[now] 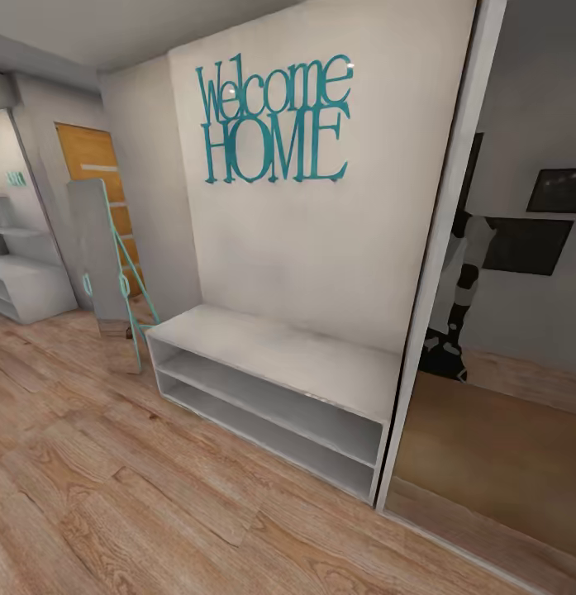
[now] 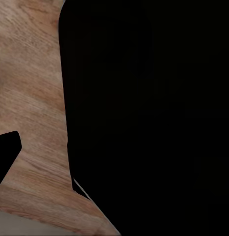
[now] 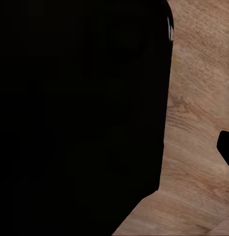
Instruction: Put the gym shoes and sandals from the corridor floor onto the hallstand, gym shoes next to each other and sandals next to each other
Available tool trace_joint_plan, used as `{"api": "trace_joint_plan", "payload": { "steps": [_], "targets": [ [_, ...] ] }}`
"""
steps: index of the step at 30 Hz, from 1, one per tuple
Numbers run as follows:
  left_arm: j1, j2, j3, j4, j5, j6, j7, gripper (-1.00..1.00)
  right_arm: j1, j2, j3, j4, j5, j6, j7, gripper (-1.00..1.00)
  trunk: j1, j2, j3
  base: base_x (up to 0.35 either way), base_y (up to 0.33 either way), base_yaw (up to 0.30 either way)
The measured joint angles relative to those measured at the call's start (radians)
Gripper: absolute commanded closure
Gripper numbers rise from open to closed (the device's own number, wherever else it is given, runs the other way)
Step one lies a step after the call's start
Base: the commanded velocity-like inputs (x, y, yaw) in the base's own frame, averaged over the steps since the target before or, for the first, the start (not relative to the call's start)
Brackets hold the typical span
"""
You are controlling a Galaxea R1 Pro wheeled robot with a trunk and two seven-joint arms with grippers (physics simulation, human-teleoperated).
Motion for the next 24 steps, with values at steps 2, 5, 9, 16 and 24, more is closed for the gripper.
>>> {"api": "trace_joint_plan", "payload": {
  "steps": [2,5,9,16,24],
  "targets": [
    [0.003,0.0,0.001,-0.008,-0.001,0.007,-0.001,-1.0,-0.002,-0.001,-0.002,-0.011,0.001,-0.003,-0.003,-1.0,0.0,0.0,0.0,0.0,0.0,0.0],
    [0.003,0.0,0.001,-0.008,-0.001,0.007,-0.001,-1.0,-0.001,-0.002,-0.002,-0.021,0.001,-0.003,-0.003,-1.0,0.0,0.0,0.0,0.0,0.0,0.0],
    [0.003,0.0,0.001,-0.018,-0.001,0.005,-0.001,-1.0,-0.002,-0.002,-0.003,-0.032,0.001,-0.003,-0.003,-1.0,0.0,0.0,0.0,0.0,0.0,0.0],
    [0.003,0.0,0.001,-0.047,-0.001,-0.017,-0.001,-1.0,-0.002,-0.003,-0.005,-0.072,-0.004,-0.003,-0.003,-1.0,0.0,0.0,0.0,0.0,0.0,0.0],
    [0.003,-0.002,0.001,-0.055,0.0,-0.062,-0.001,-1.0,-0.002,-0.002,-0.005,-0.117,-0.006,-0.003,-0.003,-1.0,0.0,0.0,0.0,0.0,0.0,0.0]
  ]
}}
